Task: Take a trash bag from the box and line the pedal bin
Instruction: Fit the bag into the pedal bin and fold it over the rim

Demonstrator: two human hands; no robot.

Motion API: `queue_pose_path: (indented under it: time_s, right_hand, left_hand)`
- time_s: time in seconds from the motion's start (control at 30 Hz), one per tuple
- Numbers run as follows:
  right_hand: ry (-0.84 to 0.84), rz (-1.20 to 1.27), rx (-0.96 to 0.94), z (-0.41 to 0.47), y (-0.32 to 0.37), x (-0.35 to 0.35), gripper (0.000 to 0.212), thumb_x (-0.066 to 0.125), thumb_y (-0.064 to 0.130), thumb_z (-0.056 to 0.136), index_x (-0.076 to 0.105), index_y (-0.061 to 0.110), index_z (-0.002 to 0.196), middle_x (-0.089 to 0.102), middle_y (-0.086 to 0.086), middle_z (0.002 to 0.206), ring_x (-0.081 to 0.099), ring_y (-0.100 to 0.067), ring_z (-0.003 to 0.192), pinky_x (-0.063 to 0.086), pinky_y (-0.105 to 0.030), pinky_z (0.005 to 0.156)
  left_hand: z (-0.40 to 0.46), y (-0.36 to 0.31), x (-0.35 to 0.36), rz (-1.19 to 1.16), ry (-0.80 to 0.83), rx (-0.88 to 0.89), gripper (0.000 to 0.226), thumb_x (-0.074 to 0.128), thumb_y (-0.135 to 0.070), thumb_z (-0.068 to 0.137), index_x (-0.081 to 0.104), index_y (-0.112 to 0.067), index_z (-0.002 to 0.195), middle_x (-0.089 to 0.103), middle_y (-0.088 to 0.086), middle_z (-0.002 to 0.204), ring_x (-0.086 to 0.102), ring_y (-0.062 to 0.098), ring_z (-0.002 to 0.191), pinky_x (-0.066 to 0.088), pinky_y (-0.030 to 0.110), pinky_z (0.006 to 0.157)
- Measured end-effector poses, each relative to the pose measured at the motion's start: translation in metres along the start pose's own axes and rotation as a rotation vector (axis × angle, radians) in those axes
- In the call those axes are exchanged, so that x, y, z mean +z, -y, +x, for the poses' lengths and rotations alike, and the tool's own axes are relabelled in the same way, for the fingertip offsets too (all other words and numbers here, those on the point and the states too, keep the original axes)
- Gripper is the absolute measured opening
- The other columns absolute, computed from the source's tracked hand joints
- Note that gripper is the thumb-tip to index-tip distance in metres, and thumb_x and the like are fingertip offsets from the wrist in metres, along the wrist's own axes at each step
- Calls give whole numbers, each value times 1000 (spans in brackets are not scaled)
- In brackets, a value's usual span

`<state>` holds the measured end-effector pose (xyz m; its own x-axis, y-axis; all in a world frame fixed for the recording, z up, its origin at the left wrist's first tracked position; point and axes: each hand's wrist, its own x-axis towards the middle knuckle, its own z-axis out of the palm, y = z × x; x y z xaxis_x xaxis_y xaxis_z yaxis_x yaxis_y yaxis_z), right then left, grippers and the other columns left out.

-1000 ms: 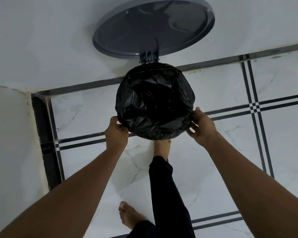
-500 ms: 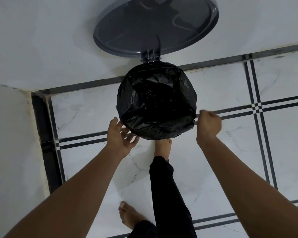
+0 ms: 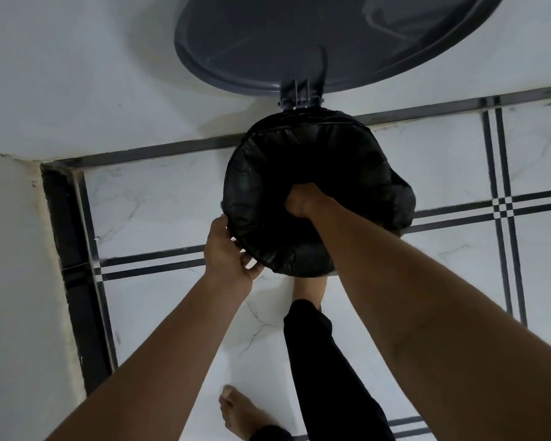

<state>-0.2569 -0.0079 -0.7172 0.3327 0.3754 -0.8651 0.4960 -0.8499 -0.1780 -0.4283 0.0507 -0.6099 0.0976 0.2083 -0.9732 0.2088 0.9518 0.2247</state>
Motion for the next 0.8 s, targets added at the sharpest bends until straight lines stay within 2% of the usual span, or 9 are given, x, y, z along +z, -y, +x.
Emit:
queue_pose_path:
  time_s: [0.07, 0.17, 0.3, 0.4, 0.47, 0.53, 0.6, 0.7, 0.8]
  right_hand:
    - [18, -39, -5, 8, 3, 4, 42, 41, 25, 108, 60, 8, 141, 57, -18, 148, 56, -35, 133, 45, -40, 112]
    - [-13, -99, 3, 6, 4, 3, 46, 36, 24, 111, 48, 5, 151, 49, -18, 155, 44, -35, 145, 28, -42, 121]
    - [-59, -214, 5, -15, 4, -9, 39, 39, 13, 109, 56, -4, 139, 55, -24, 147, 53, -38, 135, 42, -38, 112]
    - [-92, -304, 34, -37, 3, -11, 38, 40, 17, 106, 60, 5, 136, 58, -18, 142, 44, -40, 139, 35, -47, 115]
    - [-166, -326, 80, -53, 0, -10, 36, 44, 20, 104, 63, 13, 133, 60, -15, 137, 33, -40, 143, 32, -51, 113]
    - [-108, -342, 84, -54, -1, -9, 36, 44, 20, 104, 65, 12, 132, 62, -15, 139, 41, -38, 141, 39, -46, 110]
    - [28, -327, 40, -39, -4, 0, 40, 40, 19, 107, 60, 7, 140, 57, -18, 148, 50, -36, 139, 41, -44, 113]
    - [153, -168, 75, -25, -4, 2, 47, 36, 24, 111, 46, 3, 152, 44, -19, 160, 45, -34, 145, 35, -40, 118]
    - [158, -133, 26, -23, -1, -3, 46, 35, 21, 112, 42, 2, 154, 39, -20, 162, 41, -34, 147, 31, -37, 118]
  left_hand:
    - [5, 0, -2, 6, 2, -7, 35, 56, -46, 98, 71, -19, 116, 73, 7, 117, 70, 29, 109, 58, 46, 90]
    - [8, -1, -3, 7, 0, -16, 32, 58, -45, 96, 71, -19, 107, 73, 9, 122, 70, 30, 113, 57, 47, 96]
    - [5, 1, 2, 27, -6, -13, 24, 60, -44, 92, 69, -22, 91, 73, 1, 100, 69, 24, 99, 59, 43, 85]
    - [1, 3, 6, 36, -21, -7, 21, 62, -44, 91, 65, -24, 86, 69, -1, 93, 66, 22, 89, 58, 41, 79]
    - [0, 3, 8, 57, -33, -2, 22, 63, -45, 90, 66, -23, 91, 69, -1, 98, 66, 21, 91, 59, 42, 82]
    - [0, 5, 8, 73, -43, 3, 33, 63, -48, 89, 69, -19, 106, 72, 1, 108, 68, 23, 100, 59, 44, 87]
    - [1, 6, 8, 80, -45, 16, 42, 62, -49, 89, 70, -19, 117, 73, 2, 113, 69, 23, 105, 59, 44, 86]
    - [5, 5, 7, 75, -55, 27, 38, 61, -49, 90, 71, -21, 113, 73, 1, 114, 69, 24, 109, 58, 44, 85]
    - [7, 2, 8, 79, -59, 33, 26, 61, -48, 91, 67, -24, 97, 74, 1, 114, 70, 25, 110, 59, 45, 87]
